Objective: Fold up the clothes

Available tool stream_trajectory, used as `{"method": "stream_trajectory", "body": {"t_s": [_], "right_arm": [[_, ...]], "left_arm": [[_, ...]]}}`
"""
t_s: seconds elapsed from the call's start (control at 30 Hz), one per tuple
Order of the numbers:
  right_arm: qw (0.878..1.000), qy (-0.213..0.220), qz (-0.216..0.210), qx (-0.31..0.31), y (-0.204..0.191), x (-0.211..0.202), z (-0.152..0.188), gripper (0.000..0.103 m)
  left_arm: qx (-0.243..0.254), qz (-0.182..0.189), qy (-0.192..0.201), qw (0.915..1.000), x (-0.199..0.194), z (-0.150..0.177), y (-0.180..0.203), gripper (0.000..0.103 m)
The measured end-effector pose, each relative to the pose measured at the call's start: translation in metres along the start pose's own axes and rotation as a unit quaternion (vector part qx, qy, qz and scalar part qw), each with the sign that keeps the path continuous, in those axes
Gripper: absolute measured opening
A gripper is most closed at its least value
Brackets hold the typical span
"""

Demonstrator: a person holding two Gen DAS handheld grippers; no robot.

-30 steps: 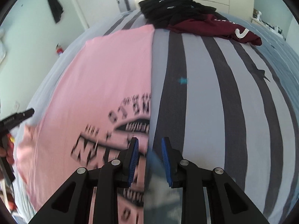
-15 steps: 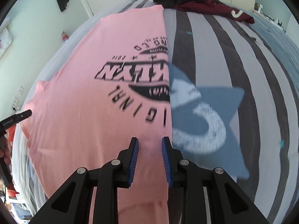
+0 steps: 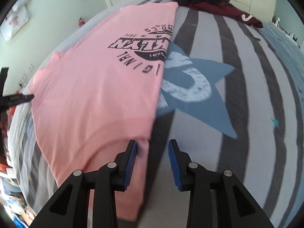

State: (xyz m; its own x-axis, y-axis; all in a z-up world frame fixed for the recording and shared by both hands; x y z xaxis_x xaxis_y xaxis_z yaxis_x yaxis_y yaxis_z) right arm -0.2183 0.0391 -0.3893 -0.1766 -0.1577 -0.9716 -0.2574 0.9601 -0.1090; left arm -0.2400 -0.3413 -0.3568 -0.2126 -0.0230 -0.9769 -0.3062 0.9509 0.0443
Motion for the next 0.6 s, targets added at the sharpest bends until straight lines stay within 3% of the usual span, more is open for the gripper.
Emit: {"method": "stream_trajectory", "body": {"t_s": [0.2,0.43,0.6], "right_arm": [[1.0,0.017,-0.009,0.023,-0.001,-0.021,-0.008,0.031],[0.998,0.059,-0.024,0.027,-0.026,-0.023,-0.077,0.031],[0.997,0.061,-0.03,0.034,-0.041,-0.007,-0.111,0.031]], "left_arm": [[0.051,0.021,0.043,0.9976,-0.004,-0.038,0.018,0.024],[0.097,0.018,0.043,0.9942,0.032,-0.084,0.019,0.024],[0.045,0.009,0.05,0.9977,0.028,-0.095,-0.027,0.024]]}}
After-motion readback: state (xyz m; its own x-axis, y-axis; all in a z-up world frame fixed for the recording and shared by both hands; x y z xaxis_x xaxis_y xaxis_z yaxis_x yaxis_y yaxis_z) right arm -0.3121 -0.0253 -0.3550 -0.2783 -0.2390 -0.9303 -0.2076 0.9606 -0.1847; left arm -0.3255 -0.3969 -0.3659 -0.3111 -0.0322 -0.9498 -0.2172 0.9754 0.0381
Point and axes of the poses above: each gripper's, at about its wrist camera, not at the fingertips, and x roughly the way its jaws point, y to its right, z to its underside, the point moved 7 cm from there along x, roughly the way its jaws point, and after that the axes turned 13 degrees about -y, right-handed, at the moved point
